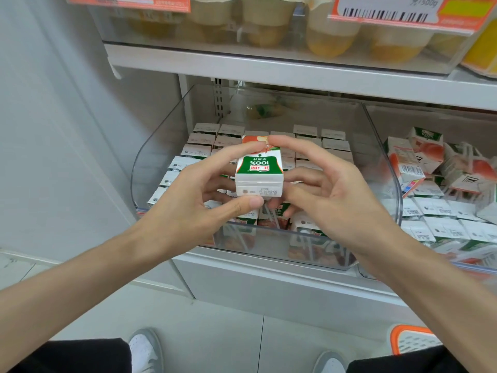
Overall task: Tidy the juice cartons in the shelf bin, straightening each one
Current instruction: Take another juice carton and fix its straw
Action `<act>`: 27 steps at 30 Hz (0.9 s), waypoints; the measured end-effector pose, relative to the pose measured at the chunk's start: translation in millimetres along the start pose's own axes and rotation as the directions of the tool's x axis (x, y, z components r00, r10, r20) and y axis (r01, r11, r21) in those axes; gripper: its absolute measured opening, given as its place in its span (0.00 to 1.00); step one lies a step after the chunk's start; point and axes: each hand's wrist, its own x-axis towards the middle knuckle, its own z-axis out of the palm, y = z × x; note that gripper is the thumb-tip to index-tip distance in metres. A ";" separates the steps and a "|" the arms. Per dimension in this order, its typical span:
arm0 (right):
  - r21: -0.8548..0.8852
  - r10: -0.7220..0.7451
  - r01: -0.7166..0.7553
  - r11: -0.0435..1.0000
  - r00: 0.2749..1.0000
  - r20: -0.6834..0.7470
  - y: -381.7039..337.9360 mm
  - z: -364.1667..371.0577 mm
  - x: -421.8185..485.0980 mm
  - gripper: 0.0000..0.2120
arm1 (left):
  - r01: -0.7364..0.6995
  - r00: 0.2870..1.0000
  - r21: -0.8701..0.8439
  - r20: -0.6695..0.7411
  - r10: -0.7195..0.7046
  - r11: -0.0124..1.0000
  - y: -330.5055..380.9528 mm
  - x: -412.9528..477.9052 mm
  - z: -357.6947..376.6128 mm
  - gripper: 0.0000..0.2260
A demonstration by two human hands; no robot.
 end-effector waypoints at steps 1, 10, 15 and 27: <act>-0.012 -0.004 0.004 1.000 1.000 -0.003 1.3 0.5 0.6 0.26 | -0.002 1.000 0.003 0.004 0.002 1.000 0.0 -0.1 -0.4 0.30; -0.019 0.003 -0.004 1.000 1.000 -0.022 5.3 0.4 2.7 0.23 | 0.004 0.993 0.088 -0.114 0.006 0.996 -3.8 2.8 -4.2 0.21; -0.075 -0.023 0.021 0.997 1.000 -0.020 5.6 1.1 2.3 0.22 | -0.009 0.985 0.091 -0.172 0.024 0.996 -5.1 3.7 -8.3 0.19; -0.203 -0.116 0.084 0.976 0.982 -0.152 4.2 2.7 0.3 0.23 | 0.091 0.994 -0.179 -0.047 -0.101 0.980 -5.1 1.6 -0.4 0.23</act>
